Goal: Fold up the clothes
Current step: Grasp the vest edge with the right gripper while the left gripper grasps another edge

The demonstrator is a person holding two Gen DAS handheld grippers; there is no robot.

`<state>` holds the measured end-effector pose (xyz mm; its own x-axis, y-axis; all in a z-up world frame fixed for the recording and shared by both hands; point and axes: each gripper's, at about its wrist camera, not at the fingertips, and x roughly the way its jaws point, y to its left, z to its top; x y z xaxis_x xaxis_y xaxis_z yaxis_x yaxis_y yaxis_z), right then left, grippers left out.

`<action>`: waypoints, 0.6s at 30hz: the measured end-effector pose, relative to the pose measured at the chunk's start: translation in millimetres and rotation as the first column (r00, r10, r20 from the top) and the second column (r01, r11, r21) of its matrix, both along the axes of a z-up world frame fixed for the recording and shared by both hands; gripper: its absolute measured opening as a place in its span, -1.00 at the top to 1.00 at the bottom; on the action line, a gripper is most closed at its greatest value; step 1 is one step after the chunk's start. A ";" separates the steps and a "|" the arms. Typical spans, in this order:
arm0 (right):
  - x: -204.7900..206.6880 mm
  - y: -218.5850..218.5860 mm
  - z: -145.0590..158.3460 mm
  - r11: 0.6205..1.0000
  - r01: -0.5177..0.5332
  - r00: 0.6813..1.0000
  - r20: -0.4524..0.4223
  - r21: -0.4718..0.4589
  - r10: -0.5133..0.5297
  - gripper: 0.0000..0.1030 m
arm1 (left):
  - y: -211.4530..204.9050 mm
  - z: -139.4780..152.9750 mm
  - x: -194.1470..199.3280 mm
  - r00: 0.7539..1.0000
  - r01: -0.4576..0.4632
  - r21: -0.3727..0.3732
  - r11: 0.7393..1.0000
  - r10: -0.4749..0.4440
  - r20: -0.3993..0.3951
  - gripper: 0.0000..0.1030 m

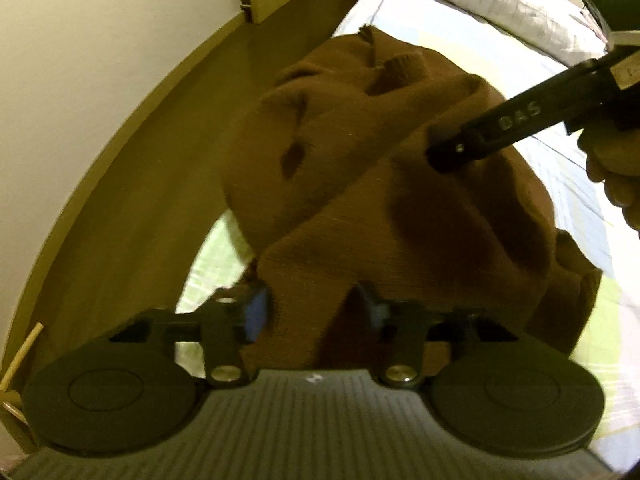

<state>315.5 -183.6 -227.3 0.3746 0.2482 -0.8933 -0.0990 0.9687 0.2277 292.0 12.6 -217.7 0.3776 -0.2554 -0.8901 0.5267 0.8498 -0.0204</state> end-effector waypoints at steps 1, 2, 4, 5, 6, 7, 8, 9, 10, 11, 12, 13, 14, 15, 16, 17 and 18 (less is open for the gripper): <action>-1.3 0.8 0.7 1.000 -0.014 1.000 0.004 0.005 0.014 -0.10 | -0.8 0.6 -0.9 1.000 0.006 0.002 1.000 -0.006 -0.001 0.64; -2.9 1.6 3.1 0.999 -0.030 1.000 0.008 0.012 0.030 0.07 | -1.6 1.6 -1.9 1.000 0.014 0.004 1.000 -0.014 -0.001 0.81; -7.7 3.7 9.9 0.998 -0.058 0.998 0.023 0.001 0.058 0.65 | -3.2 7.8 -5.2 0.999 0.032 0.005 0.999 -0.032 0.010 0.85; -10.8 3.8 14.9 0.998 -0.067 0.997 0.033 -0.011 0.067 0.69 | -2.9 13.8 -8.1 0.999 0.041 -0.002 0.999 -0.041 0.025 0.87; -14.3 2.4 20.5 0.997 -0.070 0.997 0.043 -0.020 0.071 0.78 | -2.6 19.8 -11.1 0.998 0.050 -0.009 0.999 -0.050 0.040 0.87; -17.8 -2.2 26.6 0.998 -0.061 0.997 0.055 -0.020 0.062 0.97 | -2.6 26.0 -14.1 0.997 0.060 -0.016 0.998 -0.059 0.054 0.88; -21.6 -8.9 32.5 0.999 -0.045 0.997 0.066 -0.014 0.046 0.98 | -3.6 33.1 -17.5 0.995 0.073 -0.027 0.997 -0.071 0.067 0.90; -27.5 -16.8 39.4 1.000 -0.025 0.997 0.078 -0.007 0.025 0.98 | -5.4 40.4 -21.7 0.993 0.089 -0.038 0.995 -0.086 0.081 0.91; -34.8 -25.4 46.7 1.000 -0.006 0.996 0.090 -0.001 0.006 0.98 | -10.7 48.6 -29.4 0.989 0.116 -0.047 0.992 -0.111 0.095 0.91; -44.4 -34.9 54.8 1.000 0.011 0.995 0.104 0.000 -0.011 0.98 | -16.1 56.8 -37.2 0.985 0.142 -0.057 0.988 -0.135 0.110 0.91; -53.5 -43.1 62.6 1.000 0.028 0.993 0.115 0.002 -0.028 0.98 | -21.4 65.0 -44.9 0.979 0.169 -0.066 0.983 -0.160 0.124 0.91; -64.1 -51.1 70.0 0.999 0.044 0.991 0.123 0.001 -0.044 0.98 | -27.5 73.2 -53.2 0.973 0.196 -0.075 0.978 -0.184 0.138 0.91; -77.4 -61.8 77.2 0.998 0.062 0.989 0.132 -0.001 -0.061 0.98 | -36.4 81.1 -64.3 0.967 0.223 -0.086 0.971 -0.209 0.147 0.91; -90.8 -73.3 83.9 0.997 0.081 0.987 0.139 -0.002 -0.080 0.98 | -46.5 88.6 -77.1 0.960 0.252 -0.097 0.963 -0.236 0.153 0.91; -104.6 -85.8 89.8 0.995 0.101 0.985 0.143 -0.001 -0.100 0.98 | -57.4 95.3 -90.9 0.952 0.279 -0.106 0.954 -0.261 0.157 0.91; -118.3 -98.4 95.6 0.993 0.121 0.982 0.147 -0.001 -0.120 0.98 | -67.7 100.3 -103.8 0.947 0.300 -0.118 0.947 -0.280 0.158 0.91; -132.8 -112.3 100.5 0.990 0.139 0.979 0.150 -0.001 -0.137 0.98 | -78.4 105.4 -117.1 0.941 0.320 -0.129 0.939 -0.299 0.158 0.91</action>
<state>182.7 -295.9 -126.8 0.5339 0.1748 -0.8273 0.0037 0.9779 0.2090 174.8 -65.7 -112.3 0.3716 -0.5057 -0.7786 0.7698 0.6367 -0.0461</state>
